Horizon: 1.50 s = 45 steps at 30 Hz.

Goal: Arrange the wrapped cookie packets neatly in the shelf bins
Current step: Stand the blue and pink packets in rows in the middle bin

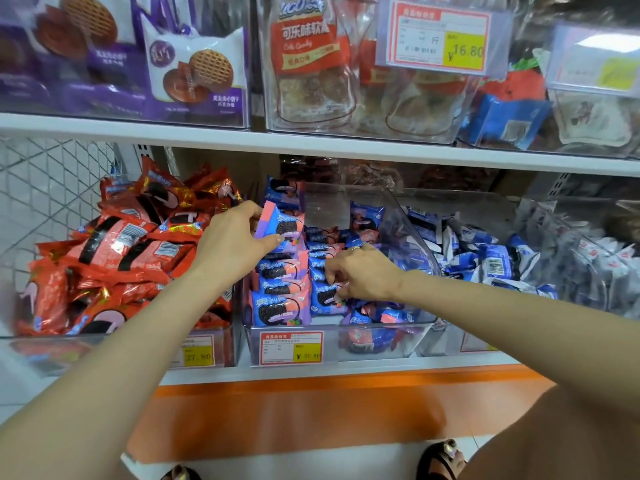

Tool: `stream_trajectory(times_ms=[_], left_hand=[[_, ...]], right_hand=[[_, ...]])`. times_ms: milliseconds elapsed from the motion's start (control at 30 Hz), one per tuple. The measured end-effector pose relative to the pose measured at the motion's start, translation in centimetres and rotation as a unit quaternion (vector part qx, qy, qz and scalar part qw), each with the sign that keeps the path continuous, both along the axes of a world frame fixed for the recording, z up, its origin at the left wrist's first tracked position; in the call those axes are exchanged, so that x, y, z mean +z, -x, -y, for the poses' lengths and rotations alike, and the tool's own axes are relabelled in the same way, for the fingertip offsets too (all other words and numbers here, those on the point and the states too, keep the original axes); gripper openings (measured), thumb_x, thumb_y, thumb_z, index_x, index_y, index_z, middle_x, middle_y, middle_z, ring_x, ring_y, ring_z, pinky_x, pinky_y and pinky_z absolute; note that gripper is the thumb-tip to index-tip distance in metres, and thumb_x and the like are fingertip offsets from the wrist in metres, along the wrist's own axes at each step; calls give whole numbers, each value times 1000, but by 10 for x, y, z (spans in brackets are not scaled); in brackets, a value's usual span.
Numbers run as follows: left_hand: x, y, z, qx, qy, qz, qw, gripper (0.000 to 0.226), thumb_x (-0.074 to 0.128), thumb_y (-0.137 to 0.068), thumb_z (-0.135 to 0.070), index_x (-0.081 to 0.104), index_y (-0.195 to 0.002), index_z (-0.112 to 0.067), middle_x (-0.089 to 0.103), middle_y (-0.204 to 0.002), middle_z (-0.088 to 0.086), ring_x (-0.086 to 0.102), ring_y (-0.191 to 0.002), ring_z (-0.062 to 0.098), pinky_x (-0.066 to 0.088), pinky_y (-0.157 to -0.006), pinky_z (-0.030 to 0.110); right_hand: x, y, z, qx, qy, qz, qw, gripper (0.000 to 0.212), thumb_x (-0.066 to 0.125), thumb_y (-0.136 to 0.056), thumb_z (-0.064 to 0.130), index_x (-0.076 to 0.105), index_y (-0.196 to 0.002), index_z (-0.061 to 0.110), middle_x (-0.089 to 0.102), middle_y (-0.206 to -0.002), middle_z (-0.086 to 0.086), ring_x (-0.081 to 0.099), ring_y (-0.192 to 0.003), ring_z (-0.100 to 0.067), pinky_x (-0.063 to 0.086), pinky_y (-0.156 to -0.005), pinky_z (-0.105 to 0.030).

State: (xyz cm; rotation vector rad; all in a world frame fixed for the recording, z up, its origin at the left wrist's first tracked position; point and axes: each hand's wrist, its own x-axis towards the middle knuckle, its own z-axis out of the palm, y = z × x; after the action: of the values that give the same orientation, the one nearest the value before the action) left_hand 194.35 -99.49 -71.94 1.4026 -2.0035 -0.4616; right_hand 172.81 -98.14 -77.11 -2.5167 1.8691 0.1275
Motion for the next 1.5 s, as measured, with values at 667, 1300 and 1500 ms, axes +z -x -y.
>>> stream_trajectory(times_ms=[667, 1300, 1500], left_hand=[[-8, 27, -4, -82, 34, -20, 996, 33, 71, -81, -27, 59, -108, -12, 63, -102, 2, 56, -87, 17, 44, -76, 30], [-7, 20, -2, -56, 27, -26, 998, 34, 71, -82, -26, 58, -109, -10, 62, -100, 3, 56, -87, 19, 44, -74, 31], [-6, 18, -2, -58, 28, -30, 997, 34, 71, -81, -25, 59, -110, -10, 64, -105, 6, 58, -91, 21, 48, -80, 35]], right_hand=[[37, 37, 12, -55, -181, -207, 960, 52, 60, -81, 58, 65, -108, 13, 67, -103, -3, 60, -97, -24, 45, -74, -30], [7, 3, -29, 1, -78, 162, 984, 38, 80, -73, 23, 47, -85, 10, 59, -80, -9, 57, -76, -28, 42, -67, -34], [7, 13, -24, 23, -75, 87, 993, 33, 76, -77, 25, 48, -86, 11, 56, -78, -3, 48, -70, -20, 31, -58, -28]])
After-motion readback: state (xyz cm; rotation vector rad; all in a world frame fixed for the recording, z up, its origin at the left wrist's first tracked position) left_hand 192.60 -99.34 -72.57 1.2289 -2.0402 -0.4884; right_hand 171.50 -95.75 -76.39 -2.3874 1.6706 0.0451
